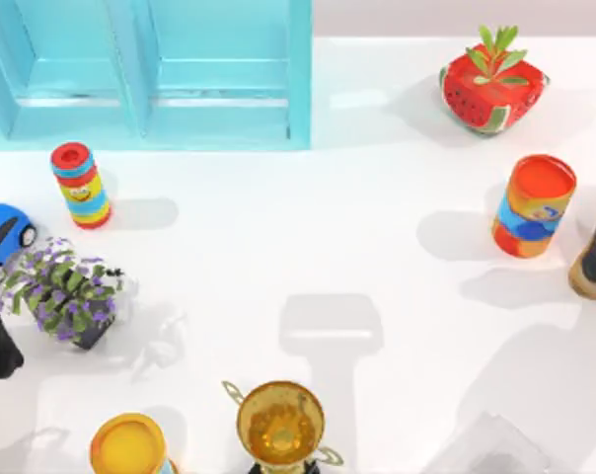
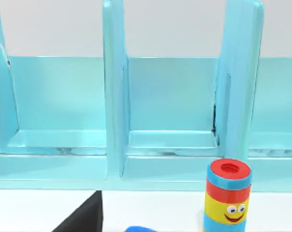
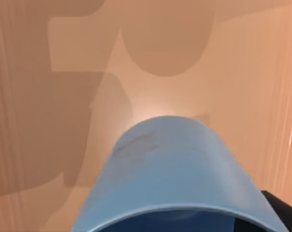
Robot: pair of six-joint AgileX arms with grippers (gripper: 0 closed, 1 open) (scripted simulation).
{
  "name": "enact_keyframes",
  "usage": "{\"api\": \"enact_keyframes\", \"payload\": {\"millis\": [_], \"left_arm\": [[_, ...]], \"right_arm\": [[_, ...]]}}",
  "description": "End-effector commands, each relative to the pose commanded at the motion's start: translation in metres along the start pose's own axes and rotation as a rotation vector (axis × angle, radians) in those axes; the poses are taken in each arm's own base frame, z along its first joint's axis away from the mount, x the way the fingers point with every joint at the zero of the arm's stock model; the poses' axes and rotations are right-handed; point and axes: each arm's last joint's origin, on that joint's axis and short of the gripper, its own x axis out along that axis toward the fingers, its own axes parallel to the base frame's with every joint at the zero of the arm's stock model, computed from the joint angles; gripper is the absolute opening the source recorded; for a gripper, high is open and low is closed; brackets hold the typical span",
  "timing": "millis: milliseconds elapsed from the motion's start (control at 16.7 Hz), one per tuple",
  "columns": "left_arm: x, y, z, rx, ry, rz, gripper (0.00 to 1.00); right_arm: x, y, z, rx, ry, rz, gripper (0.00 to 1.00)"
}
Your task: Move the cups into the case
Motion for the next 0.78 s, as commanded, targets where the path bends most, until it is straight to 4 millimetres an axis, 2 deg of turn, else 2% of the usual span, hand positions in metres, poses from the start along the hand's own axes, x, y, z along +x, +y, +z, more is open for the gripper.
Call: {"api": "enact_keyframes", "payload": {"millis": [240,780], "left_arm": [[0.0000,0.0000,0.0000,0.000,0.000,0.000,1.00],[0.0000,0.0000,0.0000,0.000,0.000,0.000,1.00]], "right_arm": [[0.0016,0.0005,-0.0003,0.000,-0.001,-0.001,0.00],[0.0016,0.0005,-0.0003,0.000,-0.001,-0.001,0.68]]}}
